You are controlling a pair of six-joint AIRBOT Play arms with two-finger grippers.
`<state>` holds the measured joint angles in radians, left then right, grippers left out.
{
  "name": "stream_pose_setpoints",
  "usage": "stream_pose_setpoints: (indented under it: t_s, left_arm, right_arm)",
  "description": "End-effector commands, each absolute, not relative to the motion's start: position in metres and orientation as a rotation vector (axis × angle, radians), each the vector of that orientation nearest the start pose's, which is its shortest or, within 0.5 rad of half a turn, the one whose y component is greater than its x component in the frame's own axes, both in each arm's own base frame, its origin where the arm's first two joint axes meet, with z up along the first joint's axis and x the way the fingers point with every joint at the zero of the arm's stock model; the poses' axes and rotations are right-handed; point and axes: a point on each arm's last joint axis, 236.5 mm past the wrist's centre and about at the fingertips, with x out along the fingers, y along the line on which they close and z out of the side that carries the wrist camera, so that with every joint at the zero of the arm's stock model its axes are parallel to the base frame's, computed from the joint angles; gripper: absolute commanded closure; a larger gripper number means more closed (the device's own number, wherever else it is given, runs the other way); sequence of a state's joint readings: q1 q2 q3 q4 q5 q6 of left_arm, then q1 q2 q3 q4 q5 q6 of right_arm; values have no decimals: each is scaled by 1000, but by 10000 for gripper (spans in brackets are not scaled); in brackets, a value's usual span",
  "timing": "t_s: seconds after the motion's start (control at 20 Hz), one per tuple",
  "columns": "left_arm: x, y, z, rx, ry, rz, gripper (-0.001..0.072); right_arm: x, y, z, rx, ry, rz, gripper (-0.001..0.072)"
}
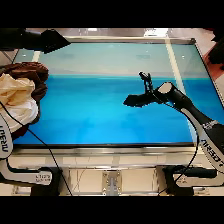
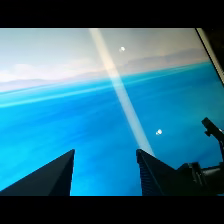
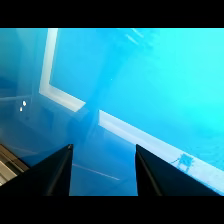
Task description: Fold the shirts.
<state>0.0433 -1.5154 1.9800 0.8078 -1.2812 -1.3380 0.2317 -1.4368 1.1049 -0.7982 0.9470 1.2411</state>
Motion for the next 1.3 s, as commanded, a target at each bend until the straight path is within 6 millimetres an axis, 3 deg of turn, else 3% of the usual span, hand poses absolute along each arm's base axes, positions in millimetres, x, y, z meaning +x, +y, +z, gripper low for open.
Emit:
stream_pose_setpoints:
  t_s: [0.0,0.15,0.2,0.25,0.3,0.35,0.45,0.55,0.6,0.65,0.7,0.75,0.9,1.05,1.25]
  left_arm:
    - [492,-134,272,-307,668,-627,236]
    - [499,-130,277,-310,632,-607,237]
    - [508,-121,278,-282,601,-566,238]
    - [519,-98,269,-165,586,-481,238]
    - [525,-64,251,-27,623,-357,238]
    - [528,-17,234,79,686,-177,237]
    - [519,96,227,257,759,265,196]
    - [509,162,224,219,766,488,197]
    - [504,181,204,127,806,524,194]
    - [499,194,175,38,881,527,157]
    - [489,208,143,-45,971,533,45]
    - [481,222,113,-109,1051,544,-7]
    - [460,261,47,-166,1218,598,-13]
    - [455,285,1,-184,1282,629,-13]
    - [485,314,-23,-130,1179,636,-13]
  right_arm:
    - [396,227,-7,372,1156,614,267]
    - [399,225,-7,369,1145,606,267]
    - [399,225,-7,366,1145,606,267]
    - [399,224,-8,362,1147,605,266]
    - [398,224,-8,358,1148,605,266]
    - [398,223,-9,351,1149,605,266]
    - [399,220,-11,316,1144,602,265]
    - [399,212,-17,265,1149,590,265]
    - [399,209,-19,245,1152,585,264]
    - [398,208,-20,238,1155,585,263]
    - [398,208,-20,237,1156,585,251]
    - [397,209,-20,240,1160,585,195]
    - [390,210,-22,254,1193,587,185]
    - [390,210,-22,312,1216,548,186]
    - [395,210,-20,369,1212,506,186]
